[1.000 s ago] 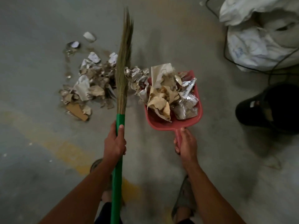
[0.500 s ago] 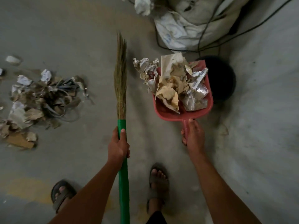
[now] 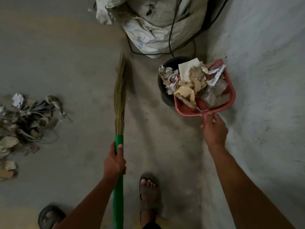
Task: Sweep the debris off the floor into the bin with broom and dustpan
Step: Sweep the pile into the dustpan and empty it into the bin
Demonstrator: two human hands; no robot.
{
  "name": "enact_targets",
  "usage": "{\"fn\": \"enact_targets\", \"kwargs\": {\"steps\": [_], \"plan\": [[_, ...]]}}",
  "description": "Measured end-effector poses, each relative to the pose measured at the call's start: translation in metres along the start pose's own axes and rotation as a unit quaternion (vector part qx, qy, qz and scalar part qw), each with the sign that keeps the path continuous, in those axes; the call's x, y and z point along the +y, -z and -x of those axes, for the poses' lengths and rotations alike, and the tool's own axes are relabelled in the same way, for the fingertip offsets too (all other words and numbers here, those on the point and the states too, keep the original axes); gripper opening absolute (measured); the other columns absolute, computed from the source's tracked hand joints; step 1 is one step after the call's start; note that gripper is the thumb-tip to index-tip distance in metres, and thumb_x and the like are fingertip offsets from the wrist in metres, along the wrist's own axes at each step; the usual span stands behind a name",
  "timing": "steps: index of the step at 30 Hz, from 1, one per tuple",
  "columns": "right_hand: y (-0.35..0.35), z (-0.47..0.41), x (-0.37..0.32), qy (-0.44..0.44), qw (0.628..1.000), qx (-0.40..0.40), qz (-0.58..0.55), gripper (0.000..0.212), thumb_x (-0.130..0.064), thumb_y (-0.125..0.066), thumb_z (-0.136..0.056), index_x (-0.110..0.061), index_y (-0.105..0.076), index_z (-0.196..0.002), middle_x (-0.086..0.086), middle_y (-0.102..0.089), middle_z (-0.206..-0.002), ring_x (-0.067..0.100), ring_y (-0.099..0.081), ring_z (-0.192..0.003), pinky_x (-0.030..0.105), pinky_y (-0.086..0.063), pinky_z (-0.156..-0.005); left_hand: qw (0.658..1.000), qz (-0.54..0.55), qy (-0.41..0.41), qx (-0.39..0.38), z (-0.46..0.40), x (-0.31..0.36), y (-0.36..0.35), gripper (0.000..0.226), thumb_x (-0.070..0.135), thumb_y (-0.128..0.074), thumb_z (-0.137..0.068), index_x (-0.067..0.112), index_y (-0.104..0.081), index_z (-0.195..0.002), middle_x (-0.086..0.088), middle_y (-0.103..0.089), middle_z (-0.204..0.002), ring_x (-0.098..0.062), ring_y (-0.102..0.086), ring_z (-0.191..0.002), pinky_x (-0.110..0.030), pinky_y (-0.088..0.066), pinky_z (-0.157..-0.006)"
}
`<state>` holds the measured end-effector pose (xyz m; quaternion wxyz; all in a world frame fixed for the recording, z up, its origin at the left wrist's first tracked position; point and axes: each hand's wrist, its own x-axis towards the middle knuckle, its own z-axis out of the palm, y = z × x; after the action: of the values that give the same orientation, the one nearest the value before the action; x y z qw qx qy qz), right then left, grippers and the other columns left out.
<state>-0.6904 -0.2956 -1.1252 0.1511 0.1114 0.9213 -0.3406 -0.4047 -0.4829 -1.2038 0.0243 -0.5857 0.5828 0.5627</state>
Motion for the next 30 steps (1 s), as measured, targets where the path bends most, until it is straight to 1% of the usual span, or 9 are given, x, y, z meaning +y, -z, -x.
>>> {"fn": "enact_targets", "kwargs": {"steps": [4,7,10,12,16,22,25,27,30], "plan": [[0.002,-0.018,-0.013,-0.001,0.998,0.003,0.063,0.043,-0.052,-0.039,-0.108,-0.023,-0.071,-0.103,-0.007,-0.072,-0.077,0.021,-0.069,-0.088,0.033,-0.043,-0.069,1.0,-0.007,0.007,0.002,-0.003,0.001,-0.004,0.037,0.046,-0.043,-0.111,0.035,-0.047,-0.146,-0.018,-0.059,-0.077,-0.024,-0.057,-0.054,-0.033,-0.053,-0.045],[0.001,-0.027,-0.028,0.013,0.992,0.009,0.124,0.05,-0.062,-0.034,-0.105,-0.028,-0.069,-0.114,0.001,-0.077,-0.101,0.03,-0.069,-0.104,0.04,-0.05,-0.079,1.0,-0.01,0.012,0.004,-0.006,0.002,-0.007,0.038,0.046,-0.043,-0.111,0.035,-0.047,-0.147,-0.018,-0.059,-0.078,-0.024,-0.057,-0.054,-0.033,-0.053,-0.045],[0.002,-0.032,-0.054,0.016,0.976,-0.001,0.217,0.046,-0.054,-0.036,-0.11,-0.023,-0.067,-0.126,0.014,-0.069,-0.123,0.04,-0.064,-0.116,0.041,-0.044,-0.082,1.0,-0.009,0.011,0.002,-0.008,0.004,-0.007,0.04,0.045,-0.043,-0.111,0.034,-0.045,-0.149,-0.017,-0.059,-0.079,-0.024,-0.057,-0.056,-0.031,-0.053,-0.045],[0.002,-0.034,-0.072,0.023,0.965,-0.009,0.26,0.047,-0.051,-0.038,-0.11,-0.018,-0.063,-0.133,0.02,-0.065,-0.13,0.044,-0.062,-0.119,0.045,-0.047,-0.088,1.0,-0.007,0.008,0.002,-0.008,0.007,-0.006,0.039,0.044,-0.043,-0.111,0.035,-0.045,-0.149,-0.017,-0.057,-0.078,-0.023,-0.055,-0.055,-0.031,-0.052,-0.044],[0.0,-0.032,-0.099,0.03,0.951,-0.029,0.306,0.046,-0.045,-0.044,-0.109,-0.015,-0.058,-0.141,0.021,-0.059,-0.142,0.045,-0.06,-0.127,0.048,-0.048,-0.099,1.0,0.004,0.003,-0.004,-0.008,0.012,-0.002,0.037,0.045,-0.044,-0.111,0.036,-0.046,-0.147,-0.017,-0.057,-0.078,-0.022,-0.054,-0.054,-0.031,-0.052,-0.043],[0.002,-0.021,-0.116,0.041,0.946,-0.052,0.317,0.049,-0.041,-0.056,-0.105,-0.009,-0.058,-0.142,0.021,-0.059,-0.143,0.044,-0.061,-0.127,0.048,-0.049,-0.098,1.0,0.005,0.004,-0.014,-0.012,0.014,0.01,0.044,0.045,-0.043,-0.111,0.034,-0.042,-0.153,-0.016,-0.058,-0.078,-0.023,-0.055,-0.056,-0.029,-0.051,-0.044],[0.007,-0.012,-0.118,0.041,0.946,-0.057,0.315,0.063,-0.05,-0.063,-0.101,-0.006,-0.055,-0.144,0.023,-0.057,-0.144,0.044,-0.06,-0.127,0.046,-0.048,-0.096,1.0,0.001,0.008,-0.015,-0.015,0.01,0.015,0.046,0.047,-0.044,-0.111,0.034,-0.041,-0.155,-0.016,-0.059,-0.079,-0.021,-0.056,-0.055,-0.028,-0.051,-0.044],[0.011,-0.008,-0.121,0.037,0.948,-0.054,0.313,0.069,-0.056,-0.063,-0.099,-0.004,-0.055,-0.144,0.024,-0.056,-0.144,0.045,-0.06,-0.127,0.045,-0.047,-0.093,1.0,-0.003,0.011,-0.017,-0.016,0.006,0.018,0.047,0.047,-0.044,-0.111,0.035,-0.039,-0.156,-0.016,-0.06,-0.08,-0.022,-0.057,-0.056,-0.028,-0.051,-0.044],[0.018,-0.002,-0.126,0.041,0.945,-0.039,0.322,0.064,-0.052,-0.058,-0.103,-0.001,-0.055,-0.142,0.025,-0.057,-0.142,0.045,-0.06,-0.125,0.044,-0.043,-0.086,1.0,-0.007,0.009,-0.017,-0.013,-0.001,0.022,0.049,0.049,-0.043,-0.11,0.036,-0.038,-0.157,-0.016,-0.061,-0.079,-0.023,-0.057,-0.057,-0.029,-0.051,-0.045]]}}
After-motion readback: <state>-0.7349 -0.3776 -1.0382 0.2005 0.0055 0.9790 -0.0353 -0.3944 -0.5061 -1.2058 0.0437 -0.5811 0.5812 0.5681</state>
